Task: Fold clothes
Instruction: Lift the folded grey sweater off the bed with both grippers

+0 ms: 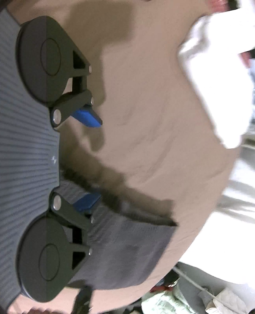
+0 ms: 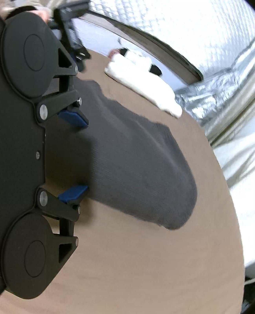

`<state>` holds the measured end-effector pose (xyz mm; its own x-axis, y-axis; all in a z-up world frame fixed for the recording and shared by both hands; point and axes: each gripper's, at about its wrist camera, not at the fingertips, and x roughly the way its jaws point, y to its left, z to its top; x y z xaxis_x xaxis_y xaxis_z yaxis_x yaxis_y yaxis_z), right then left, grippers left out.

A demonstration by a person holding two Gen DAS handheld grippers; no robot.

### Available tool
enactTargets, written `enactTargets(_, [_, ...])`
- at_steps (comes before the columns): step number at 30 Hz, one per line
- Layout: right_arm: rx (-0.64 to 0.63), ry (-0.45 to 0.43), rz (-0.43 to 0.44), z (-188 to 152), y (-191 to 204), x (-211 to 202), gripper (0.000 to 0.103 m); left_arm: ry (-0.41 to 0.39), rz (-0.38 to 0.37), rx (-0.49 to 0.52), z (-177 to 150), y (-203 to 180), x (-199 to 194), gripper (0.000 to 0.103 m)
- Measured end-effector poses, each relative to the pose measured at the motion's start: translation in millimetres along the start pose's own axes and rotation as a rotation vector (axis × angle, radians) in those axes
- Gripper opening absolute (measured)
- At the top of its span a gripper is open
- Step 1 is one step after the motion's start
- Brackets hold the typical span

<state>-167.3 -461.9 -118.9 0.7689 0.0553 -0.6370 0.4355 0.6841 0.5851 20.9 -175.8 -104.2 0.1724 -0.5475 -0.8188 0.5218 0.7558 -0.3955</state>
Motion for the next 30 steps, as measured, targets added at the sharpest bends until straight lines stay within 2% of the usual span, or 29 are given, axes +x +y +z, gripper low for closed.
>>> enactTargets(2, [0.013,-0.016,-0.022,4,0,12,0.085,0.024,-0.016,-0.012,0,4,5,0.075])
enactTargets(5, [0.059,-0.061,-0.037,11,-6,18,0.086,0.052,-0.029,-0.016,0,8,12,0.088])
enactTargets(8, [0.107,-0.084,-0.005,15,-21,17,0.086,0.032,0.015,0.092,-1,-8,19,0.101])
enactTargets(12, [0.171,-0.090,0.039,26,-41,30,0.093,0.015,-0.041,0.131,4,-17,36,0.103])
enactTargets(14, [0.195,-0.079,0.062,35,-49,45,0.097,0.013,-0.115,0.140,9,-21,37,0.074])
enactTargets(15, [0.204,-0.061,0.073,40,-52,55,0.097,0.018,-0.150,0.139,10,-22,38,0.044])
enactTargets(16, [0.198,-0.057,0.077,43,-52,62,0.091,0.020,-0.170,0.133,11,-23,37,0.038])
enactTargets(17, [0.190,-0.055,0.080,45,-52,69,0.084,0.010,-0.170,0.146,11,-26,35,0.035])
enactTargets(18, [0.145,-0.067,0.072,46,-44,67,0.070,-0.016,-0.145,0.181,9,-31,32,0.031])
enactTargets(19, [0.096,-0.082,0.061,47,-35,64,0.063,-0.042,-0.123,0.209,7,-36,27,0.029])
enactTargets(22, [-0.066,-0.157,0.063,45,-1,41,0.057,-0.094,-0.089,0.250,4,-46,15,0.026])
enactTargets(25, [-0.211,-0.229,0.084,40,38,10,0.057,-0.124,-0.071,0.250,6,-48,6,0.025])
enactTargets(30, [-0.307,-0.301,0.089,39,86,-23,0.057,-0.198,-0.024,0.275,4,-60,-33,0.024])
